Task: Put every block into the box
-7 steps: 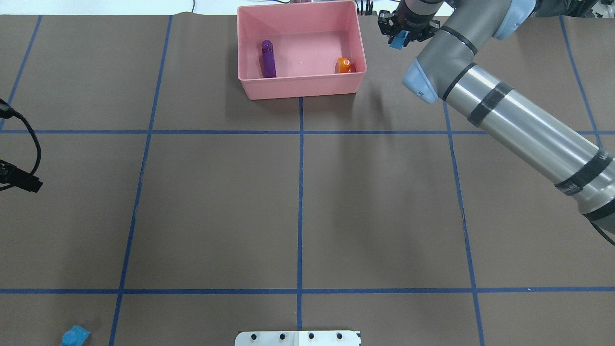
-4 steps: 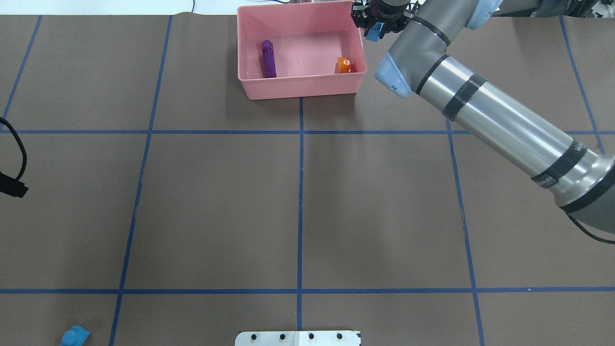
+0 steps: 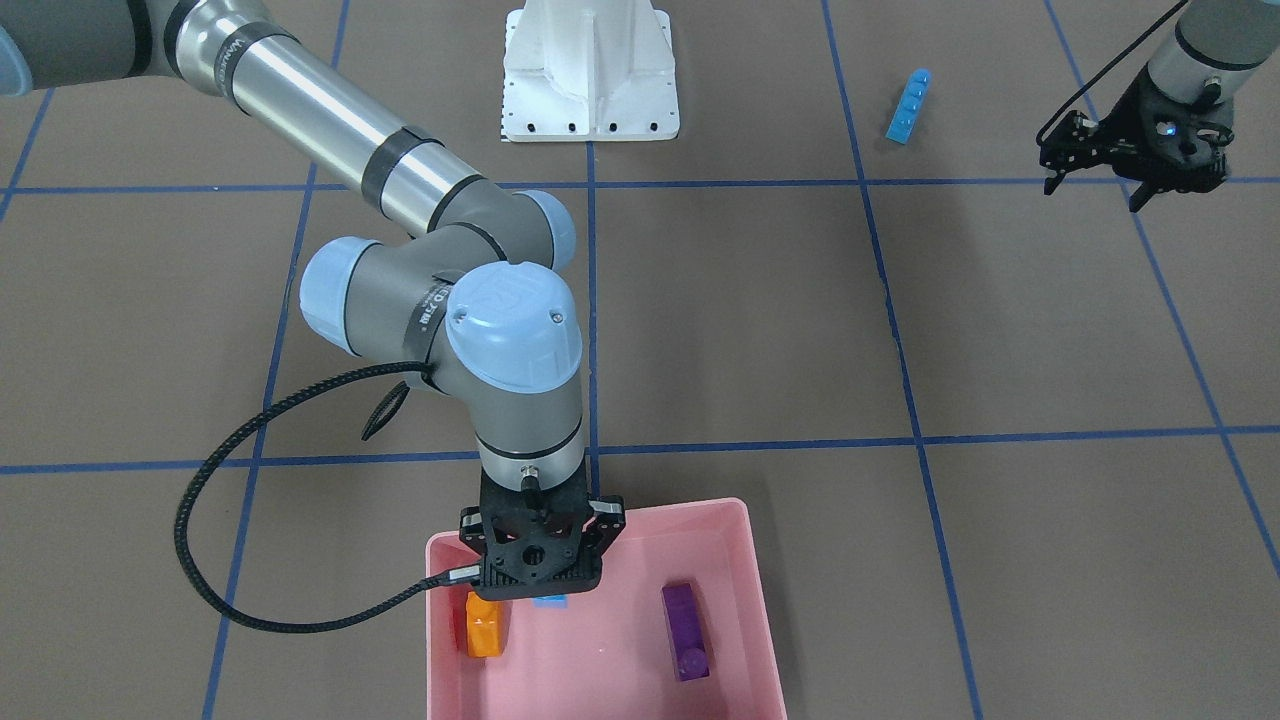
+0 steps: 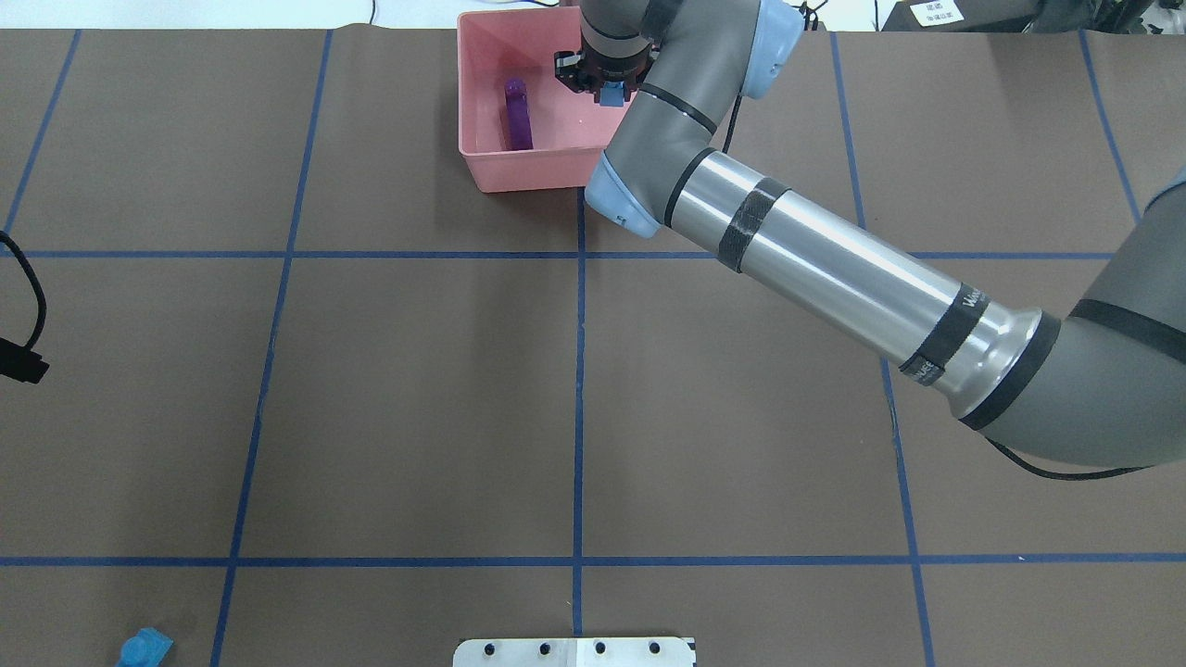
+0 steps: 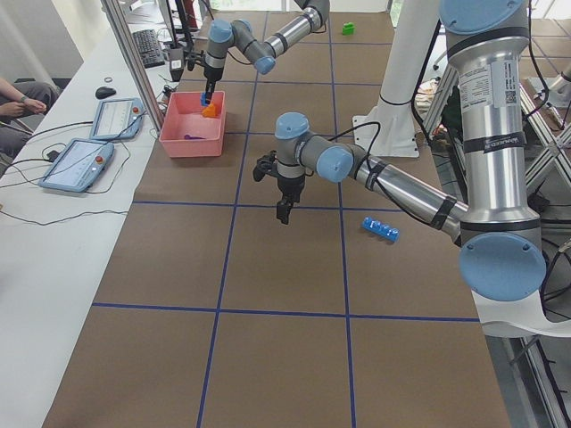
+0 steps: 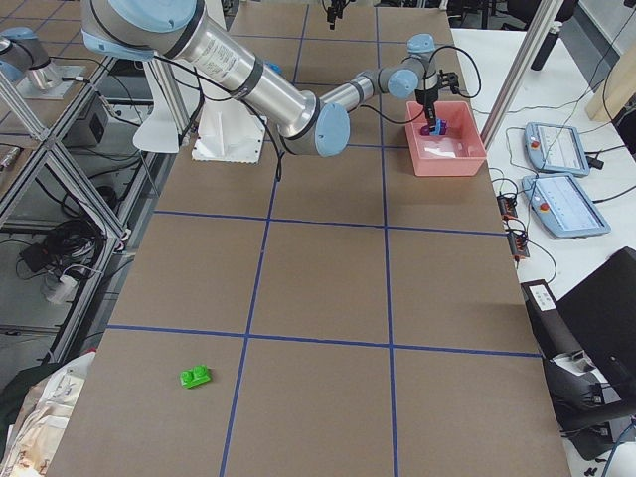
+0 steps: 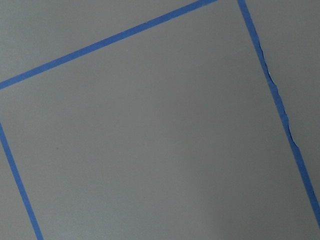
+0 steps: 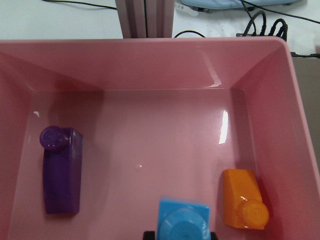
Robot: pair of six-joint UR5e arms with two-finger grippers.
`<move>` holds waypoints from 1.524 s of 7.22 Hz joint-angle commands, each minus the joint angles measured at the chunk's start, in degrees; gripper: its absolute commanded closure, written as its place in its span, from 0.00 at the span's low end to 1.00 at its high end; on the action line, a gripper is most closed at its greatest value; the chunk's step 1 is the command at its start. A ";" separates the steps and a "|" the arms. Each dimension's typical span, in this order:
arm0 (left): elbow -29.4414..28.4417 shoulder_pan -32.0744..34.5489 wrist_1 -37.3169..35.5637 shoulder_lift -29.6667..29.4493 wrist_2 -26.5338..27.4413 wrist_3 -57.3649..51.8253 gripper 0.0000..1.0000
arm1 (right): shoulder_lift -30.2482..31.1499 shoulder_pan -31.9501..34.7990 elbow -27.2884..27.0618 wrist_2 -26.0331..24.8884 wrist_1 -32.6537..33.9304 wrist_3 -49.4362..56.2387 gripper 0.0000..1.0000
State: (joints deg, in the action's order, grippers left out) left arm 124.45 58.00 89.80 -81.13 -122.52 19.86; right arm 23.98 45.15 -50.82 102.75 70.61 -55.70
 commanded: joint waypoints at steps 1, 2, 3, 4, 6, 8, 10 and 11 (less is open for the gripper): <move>-0.09 0.00 0.02 0.00 0.00 0.00 0.00 | 0.01 -1.03 1.78 -0.53 -1.88 0.06 0.70; 0.00 0.09 -0.07 -0.08 -0.09 0.00 0.00 | 0.18 -1.38 1.78 -0.62 -1.88 -0.02 0.52; 0.00 0.00 -0.07 -0.08 -0.09 0.09 0.00 | 0.10 -1.47 1.69 -0.53 -1.97 -0.20 0.43; -0.18 0.00 0.02 -0.08 -0.09 0.26 0.00 | 0.01 -1.47 1.51 -0.36 -1.97 -0.37 0.36; -0.44 0.00 0.02 0.44 0.35 1.40 0.00 | 0.10 -1.04 0.29 -0.01 -1.53 -0.73 0.06; 0.00 -0.61 0.11 0.27 -0.17 3.59 0.00 | 0.54 1.93 -4.26 6.98 5.36 -0.20 0.03; 0.09 -2.53 2.28 3.50 -0.09 4.66 0.00 | 3.94 3.62 -15.04 9.48 16.62 0.85 0.02; -0.09 -5.16 7.09 7.43 0.17 4.83 0.00 | 8.75 4.93 -21.54 11.75 18.15 2.42 0.02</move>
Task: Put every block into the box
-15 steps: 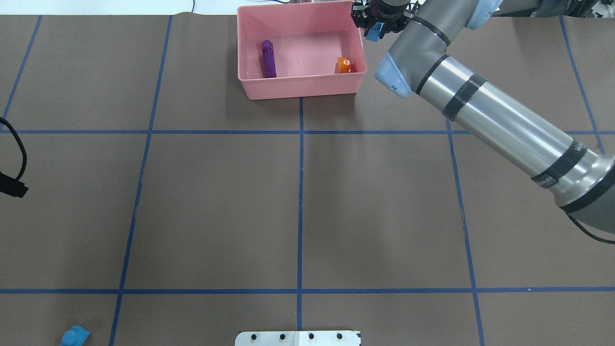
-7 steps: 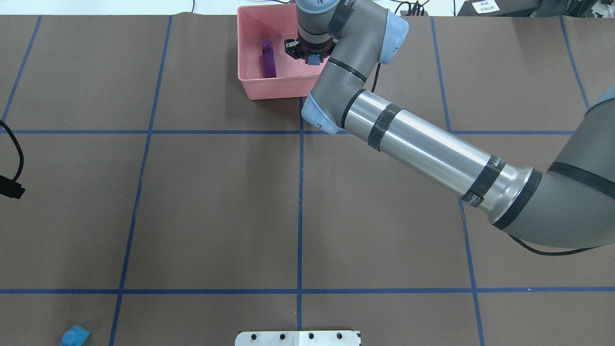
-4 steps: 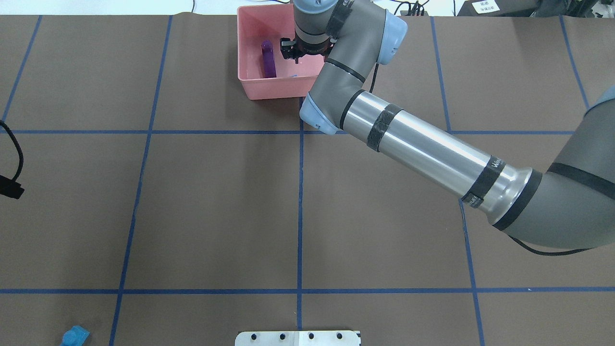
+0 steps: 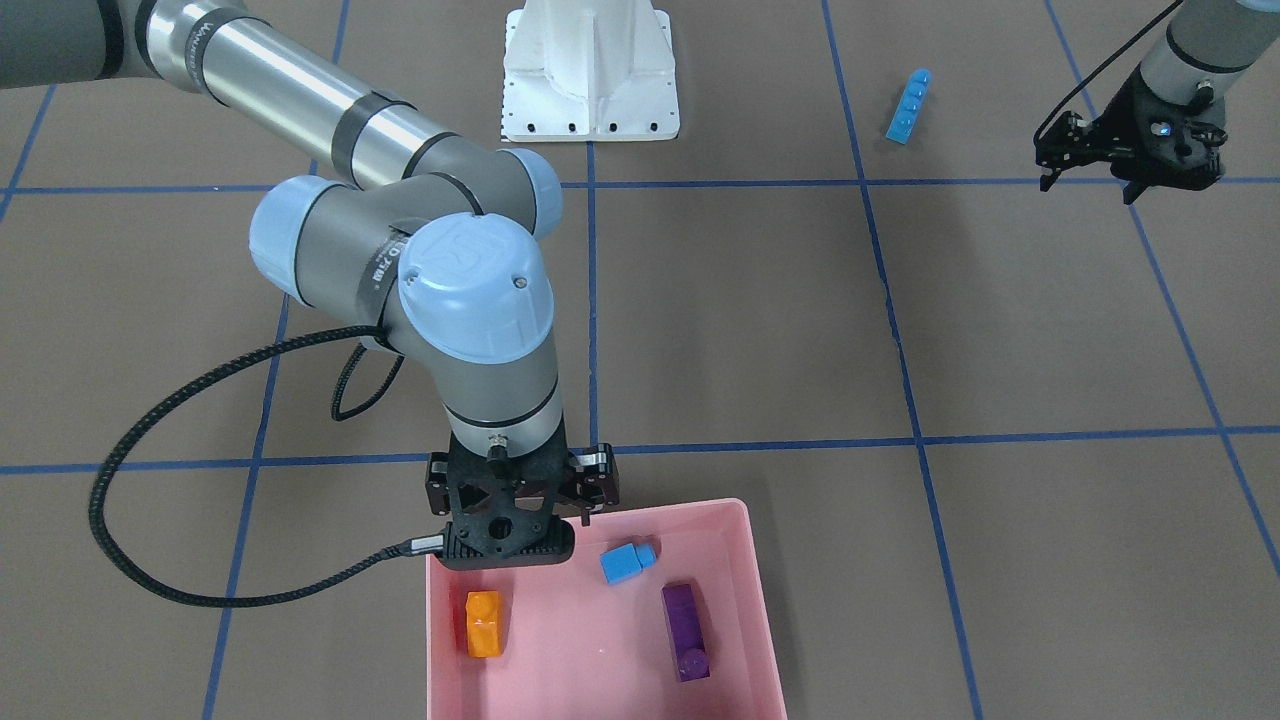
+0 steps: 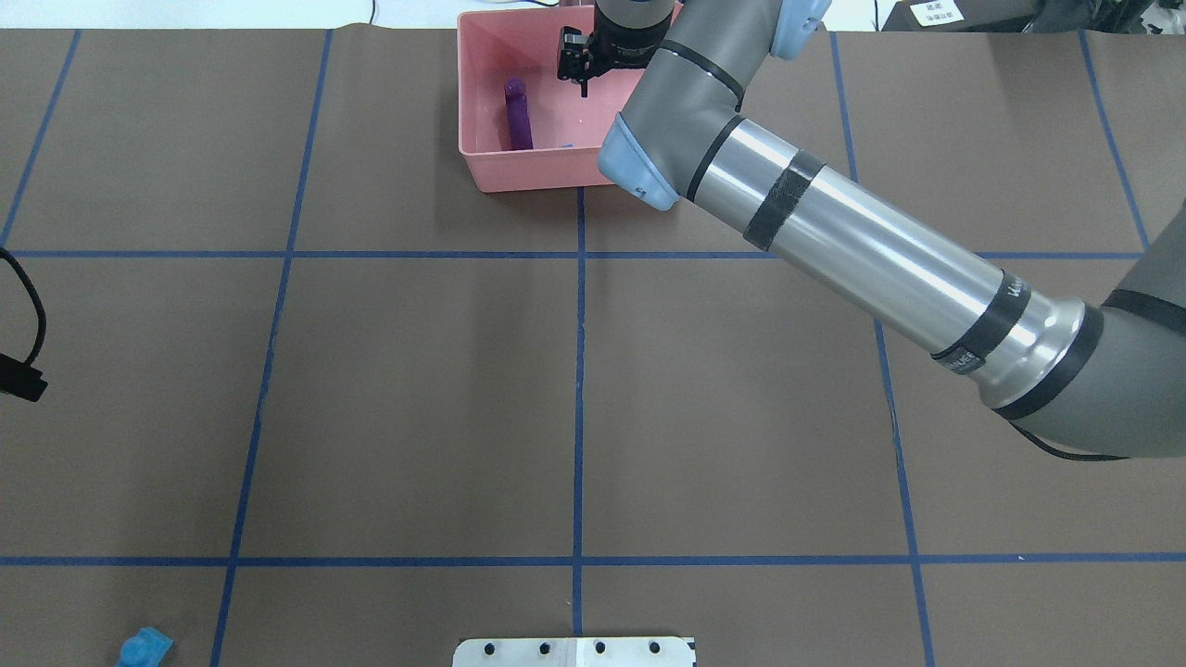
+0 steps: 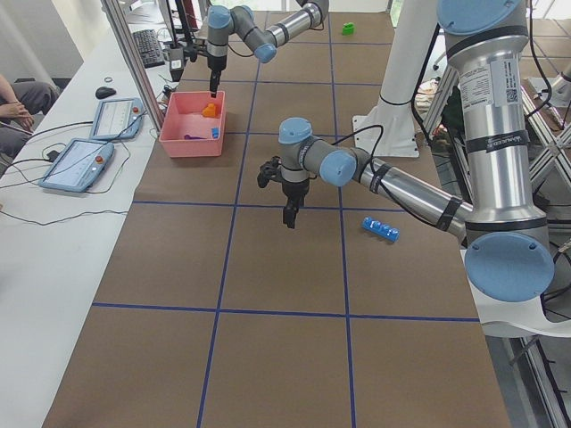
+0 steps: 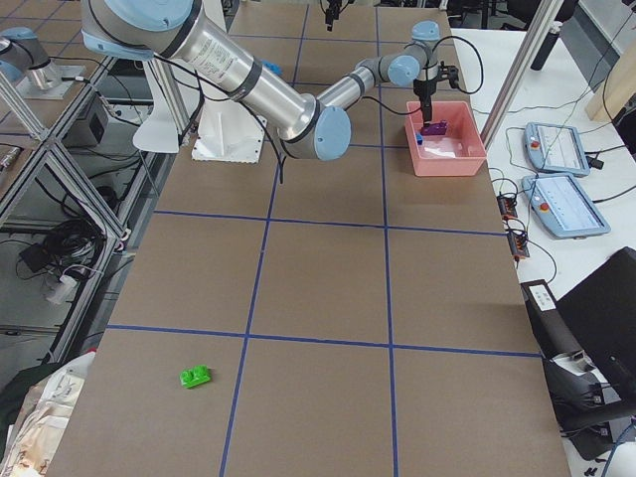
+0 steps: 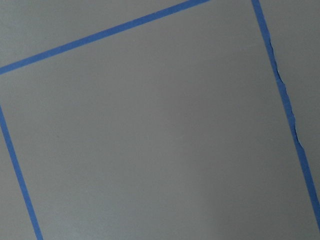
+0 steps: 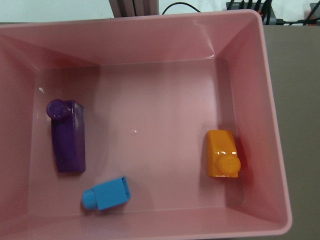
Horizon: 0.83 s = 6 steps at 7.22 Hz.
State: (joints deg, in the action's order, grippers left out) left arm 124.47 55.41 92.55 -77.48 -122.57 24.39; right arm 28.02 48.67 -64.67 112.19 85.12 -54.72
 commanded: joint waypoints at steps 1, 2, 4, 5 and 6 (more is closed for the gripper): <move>-0.02 -5.02 9.52 6.53 0.31 1.79 0.00 | 10.25 3.69 -14.79 4.85 6.00 4.15 0.02; 0.07 -11.75 11.14 6.73 0.57 8.07 0.00 | 15.18 5.62 -20.87 5.84 9.07 8.36 0.02; 0.59 -23.90 11.16 6.81 7.50 17.09 0.00 | 24.93 9.31 -32.22 6.89 15.49 17.15 0.02; 0.68 -27.08 11.16 7.25 7.60 17.36 0.00 | 28.11 11.51 -35.66 8.90 17.08 20.24 0.02; 1.12 -30.15 11.16 7.43 7.87 17.36 0.00 | 31.80 13.36 -38.92 9.79 17.62 23.57 0.02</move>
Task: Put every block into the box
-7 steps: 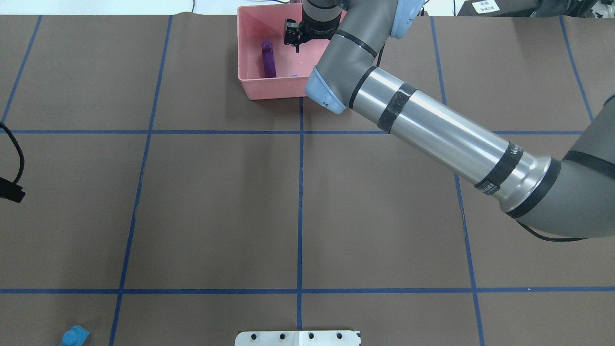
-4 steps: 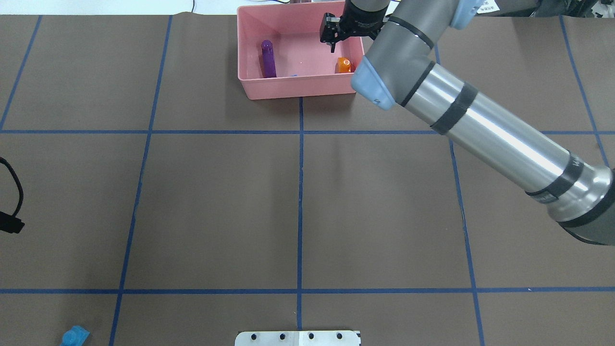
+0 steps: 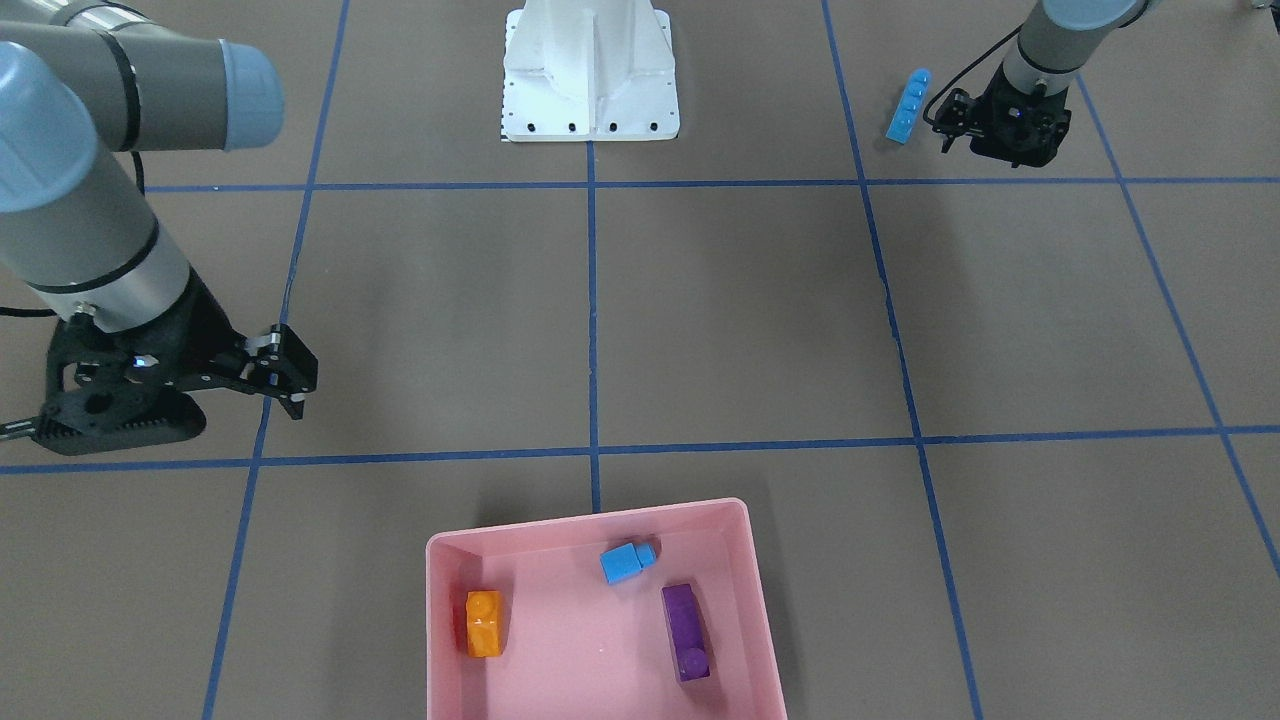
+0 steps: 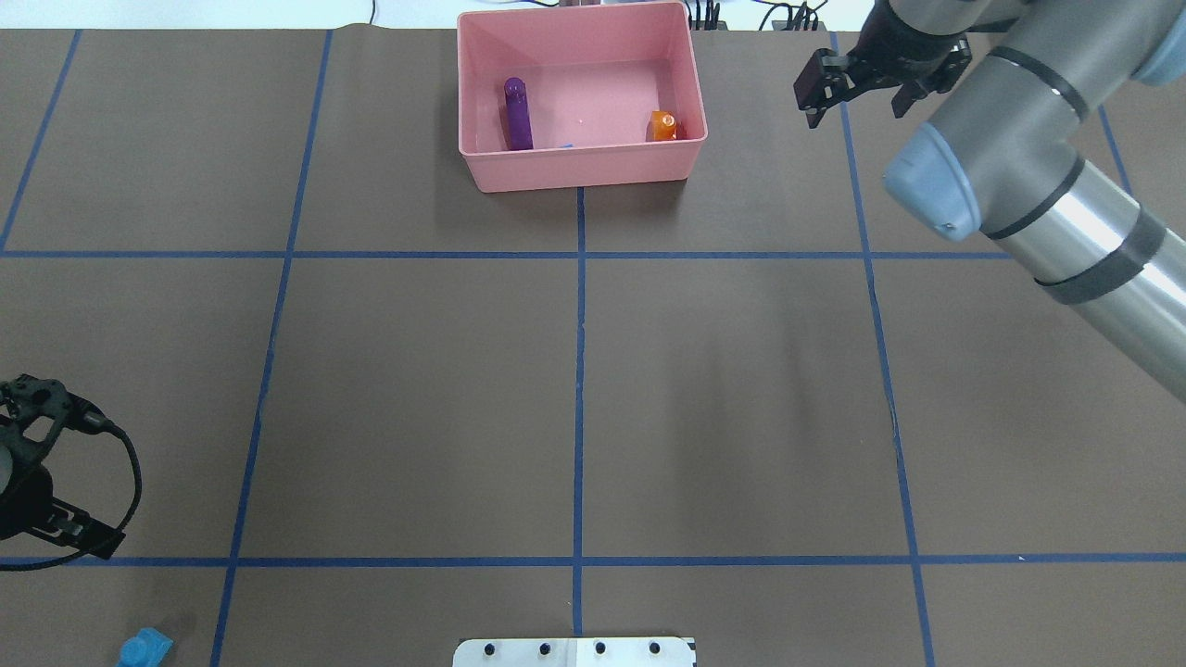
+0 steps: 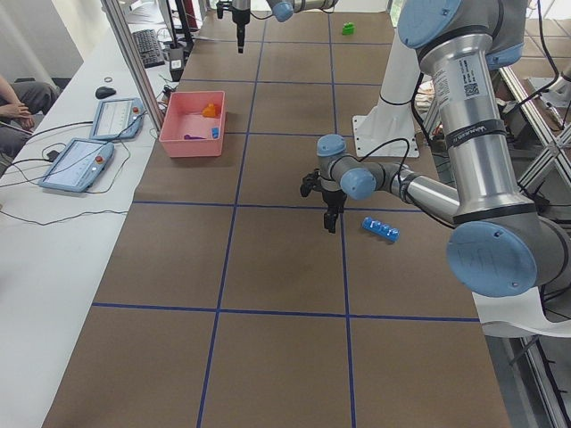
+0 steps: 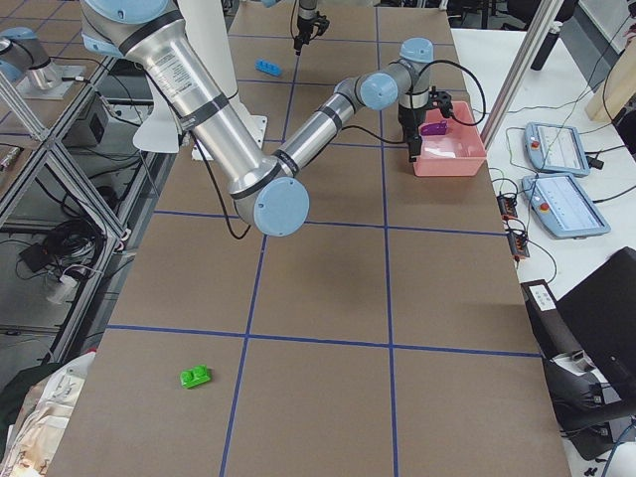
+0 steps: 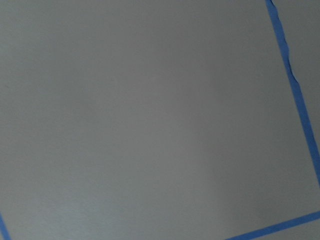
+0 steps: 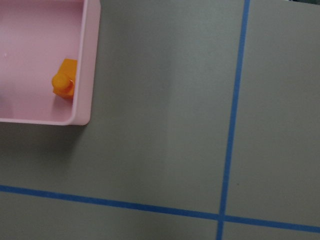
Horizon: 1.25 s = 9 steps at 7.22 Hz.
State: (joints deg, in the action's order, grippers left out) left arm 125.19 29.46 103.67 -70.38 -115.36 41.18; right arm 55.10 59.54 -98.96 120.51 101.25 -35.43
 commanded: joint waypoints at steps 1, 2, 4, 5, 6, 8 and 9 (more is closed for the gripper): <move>1.28 -7.28 0.04 0.50 0.66 1.00 0.00 | 7.11 4.07 -6.14 2.70 1.49 6.40 0.02; 1.37 -9.66 -0.05 0.51 0.66 1.79 0.00 | 8.52 4.18 -7.12 2.80 1.32 7.38 0.02; 0.85 -15.54 -0.13 0.51 0.75 5.73 0.00 | 8.80 4.27 -7.30 2.80 1.32 7.39 0.02; 0.59 -16.53 -0.13 0.42 0.75 5.93 0.00 | 8.80 4.27 -7.30 2.71 1.23 7.39 0.02; -0.03 -17.41 -0.22 0.33 0.84 6.10 0.00 | 8.71 4.18 -7.21 2.28 1.23 7.39 0.02; -1.26 -18.12 -0.22 0.07 0.92 6.37 0.00 | 8.63 4.09 -7.04 2.01 1.14 7.39 0.02; -1.61 -19.26 -0.22 -0.28 0.93 7.33 0.00 | 8.54 4.09 -7.04 2.01 1.14 7.39 0.02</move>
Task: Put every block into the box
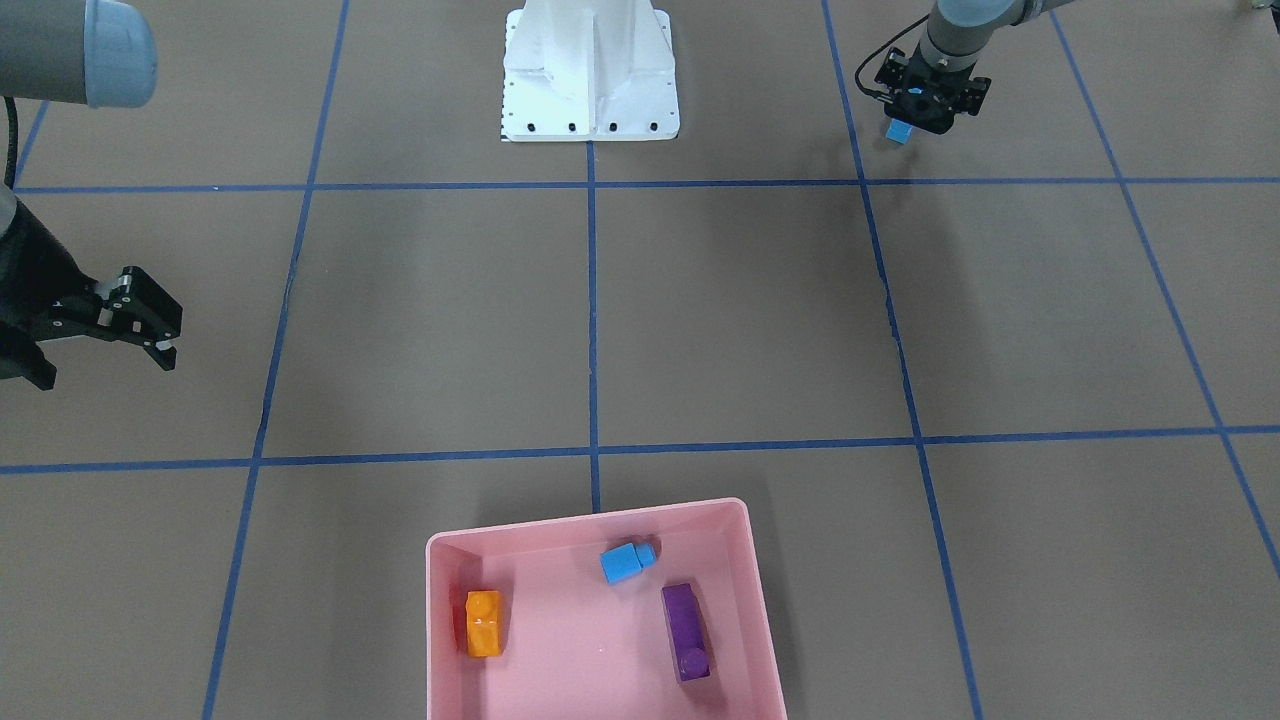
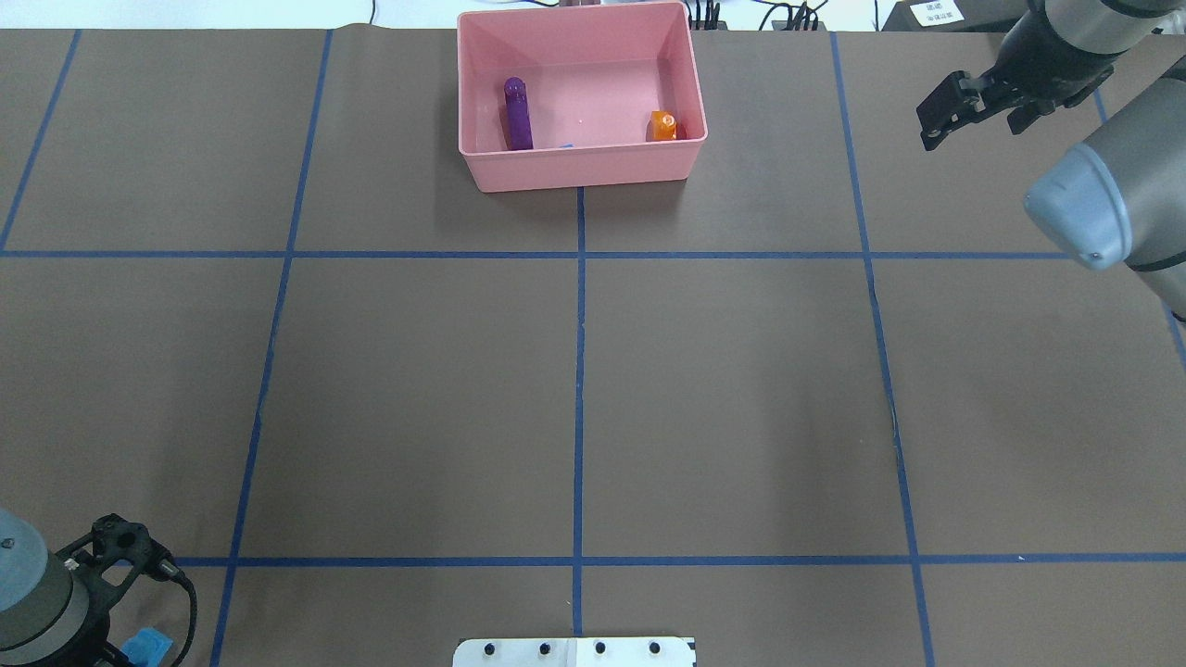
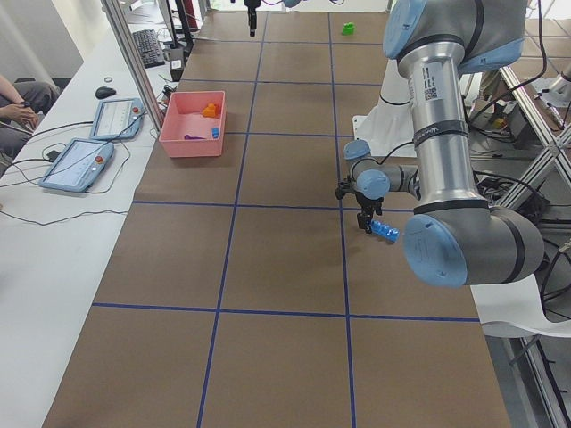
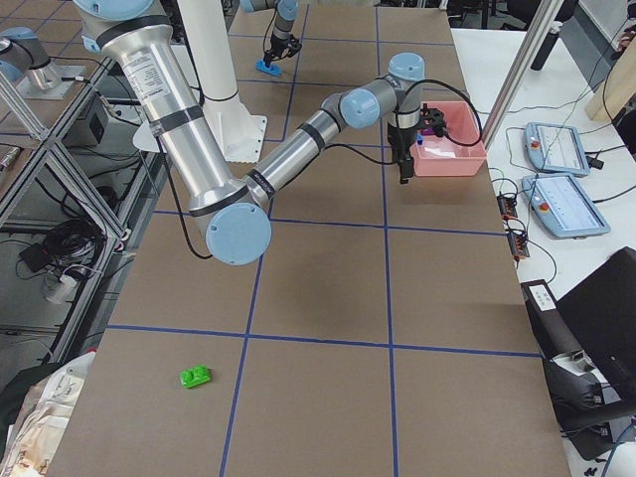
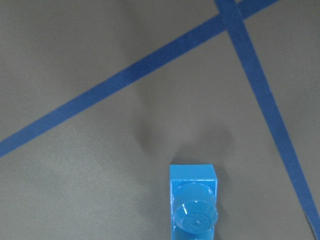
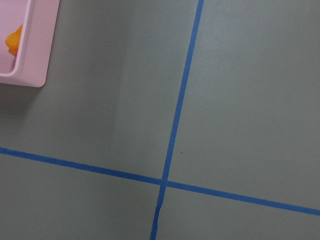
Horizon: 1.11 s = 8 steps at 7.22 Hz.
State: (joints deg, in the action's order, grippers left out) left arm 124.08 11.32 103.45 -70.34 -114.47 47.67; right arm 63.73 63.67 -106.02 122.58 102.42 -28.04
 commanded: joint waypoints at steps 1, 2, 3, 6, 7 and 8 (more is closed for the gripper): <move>-0.68 -1.56 0.00 -1.11 0.03 1.54 0.02 | -0.10 -0.04 0.03 -0.15 -0.03 0.00 0.02; -1.37 -2.08 0.00 -1.37 0.12 1.64 0.07 | -0.10 -0.04 0.03 -0.15 -0.03 0.00 0.02; -1.47 -3.05 0.00 -1.72 0.73 2.86 0.13 | -0.01 -0.04 0.03 -0.15 -0.03 0.00 0.02; -2.61 -3.85 -0.09 -2.96 1.35 3.57 0.37 | -0.01 -0.04 0.03 0.02 -0.03 0.00 0.02; -2.70 -3.93 -0.18 -2.87 1.35 3.57 0.44 | -0.01 -0.04 0.12 0.02 -0.03 0.00 0.02; -2.70 -3.85 -0.18 -2.87 1.35 3.49 0.44 | -0.18 -0.04 0.03 0.11 -0.12 0.00 0.02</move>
State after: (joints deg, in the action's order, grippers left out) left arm 121.43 7.46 103.30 -73.20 -113.13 51.20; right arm 63.68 63.63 -105.97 122.62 102.37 -28.04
